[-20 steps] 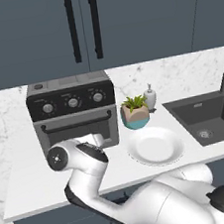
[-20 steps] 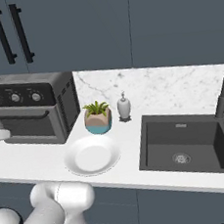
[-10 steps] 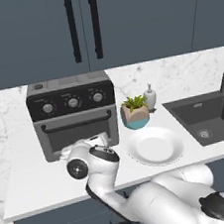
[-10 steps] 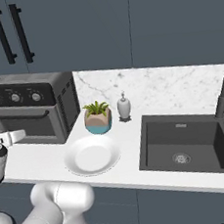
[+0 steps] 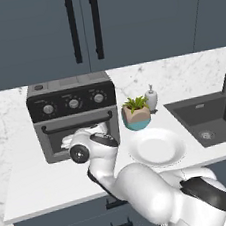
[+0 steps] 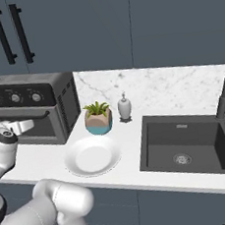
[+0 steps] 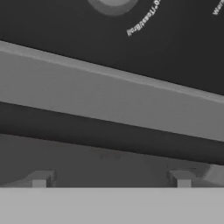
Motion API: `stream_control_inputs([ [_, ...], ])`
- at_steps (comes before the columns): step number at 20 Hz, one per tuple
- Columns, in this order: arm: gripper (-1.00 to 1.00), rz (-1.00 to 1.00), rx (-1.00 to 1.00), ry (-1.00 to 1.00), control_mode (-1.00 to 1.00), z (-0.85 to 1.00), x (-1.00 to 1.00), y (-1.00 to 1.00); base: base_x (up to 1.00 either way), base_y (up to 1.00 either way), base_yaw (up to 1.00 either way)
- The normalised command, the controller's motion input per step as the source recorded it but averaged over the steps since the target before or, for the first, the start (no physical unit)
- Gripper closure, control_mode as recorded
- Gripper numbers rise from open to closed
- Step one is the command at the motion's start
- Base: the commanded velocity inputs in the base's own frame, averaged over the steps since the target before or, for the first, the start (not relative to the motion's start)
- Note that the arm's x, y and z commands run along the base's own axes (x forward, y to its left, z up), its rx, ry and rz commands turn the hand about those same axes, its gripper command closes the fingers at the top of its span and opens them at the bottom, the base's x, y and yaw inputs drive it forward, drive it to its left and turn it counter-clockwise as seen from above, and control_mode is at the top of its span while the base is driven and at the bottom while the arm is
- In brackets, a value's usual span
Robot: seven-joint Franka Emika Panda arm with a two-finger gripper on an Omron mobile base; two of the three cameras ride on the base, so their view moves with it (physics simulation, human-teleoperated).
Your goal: Pick up the kebab skewer and baguette bread, and place them inside the toaster oven. Close the toaster oven door and start by setting the timer.
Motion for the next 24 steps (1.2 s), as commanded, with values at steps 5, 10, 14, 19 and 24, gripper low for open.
stream_control_inputs([
  [5, -1.00, 0.00, 0.00, 0.00, -1.00, -0.03, 0.56, 0.00, 0.00, 0.00, 0.00],
  [10, -1.00, 0.00, 0.00, 0.00, -1.00, -0.23, 0.52, 0.00, 0.00, 0.00, 0.00],
  [14, -1.00, 0.00, 0.00, 0.00, -1.00, -0.23, 0.18, 0.00, 0.00, 0.00, 0.00],
  [19, -1.00, 0.00, 0.00, 0.00, -1.00, -0.09, -0.02, 0.00, 0.00, 0.00, 0.00],
  [24, -1.00, 0.00, 0.00, 0.01, -1.00, 0.01, -0.29, 0.01, 0.00, 0.00, 0.00],
])
